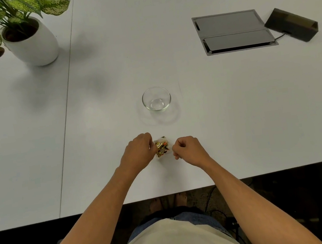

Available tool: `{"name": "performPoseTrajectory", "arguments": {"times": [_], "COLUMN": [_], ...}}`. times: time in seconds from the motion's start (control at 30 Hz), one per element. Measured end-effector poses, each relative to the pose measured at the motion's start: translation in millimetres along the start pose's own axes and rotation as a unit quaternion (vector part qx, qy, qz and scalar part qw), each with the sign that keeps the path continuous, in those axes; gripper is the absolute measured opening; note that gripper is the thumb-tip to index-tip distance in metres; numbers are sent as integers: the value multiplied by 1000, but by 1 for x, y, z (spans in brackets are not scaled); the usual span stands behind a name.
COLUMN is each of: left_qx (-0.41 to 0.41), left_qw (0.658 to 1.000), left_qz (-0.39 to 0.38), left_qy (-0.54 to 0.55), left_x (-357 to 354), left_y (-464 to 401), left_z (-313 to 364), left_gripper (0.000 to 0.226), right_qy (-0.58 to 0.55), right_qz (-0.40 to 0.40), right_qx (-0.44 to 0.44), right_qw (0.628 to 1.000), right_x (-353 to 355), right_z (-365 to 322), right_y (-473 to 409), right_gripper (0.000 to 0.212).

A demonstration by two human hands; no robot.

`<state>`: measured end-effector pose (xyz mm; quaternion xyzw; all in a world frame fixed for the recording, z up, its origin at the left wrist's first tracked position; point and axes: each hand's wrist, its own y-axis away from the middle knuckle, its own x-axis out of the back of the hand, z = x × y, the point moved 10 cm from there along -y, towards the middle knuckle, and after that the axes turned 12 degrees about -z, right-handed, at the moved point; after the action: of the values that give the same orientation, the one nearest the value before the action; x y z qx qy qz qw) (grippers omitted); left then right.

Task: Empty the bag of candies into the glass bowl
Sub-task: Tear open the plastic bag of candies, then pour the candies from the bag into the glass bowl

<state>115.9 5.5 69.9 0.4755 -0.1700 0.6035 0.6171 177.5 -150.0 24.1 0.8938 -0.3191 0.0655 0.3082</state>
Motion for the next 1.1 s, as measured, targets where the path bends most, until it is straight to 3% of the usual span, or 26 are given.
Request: {"name": "performPoseTrajectory", "arguments": {"times": [0.13,0.23,0.33,0.43,0.57,0.63,0.8,0.93,1.1], "left_qx": [-15,-18,-28,-39,-49,-51,-26,11,49], "left_qw": [999,996,987,962,915,890,883,882,817], "left_qz": [1,-6,-33,-52,-79,-88,-70,-47,-31], "left_qy": [36,84,158,265,392,444,464,468,573], "left_x": [6,12,13,16,19,22,36,41,39], "left_y": [-4,-10,-18,-27,-39,-47,-71,-93,-115], "left_z": [8,10,12,18,28,29,20,5,-12], "left_gripper": [16,19,20,18,21,17,14,13,21], "right_qy": [-58,-203,-342,-417,-570,-597,-580,-555,-486], "right_qz": [-18,-9,16,-10,-89,-88,-59,-34,29], "right_qx": [23,28,-1,-21,29,35,34,21,-5], "right_qw": [998,979,939,909,816,797,812,831,873], "right_x": [-1,0,-5,-19,-30,-23,7,34,70], "right_z": [1,12,27,32,11,5,4,2,1], "right_y": [-4,-9,-12,-20,-35,-41,-56,-73,-94], "right_gripper": [20,28,48,66,64,58,37,33,41]}}
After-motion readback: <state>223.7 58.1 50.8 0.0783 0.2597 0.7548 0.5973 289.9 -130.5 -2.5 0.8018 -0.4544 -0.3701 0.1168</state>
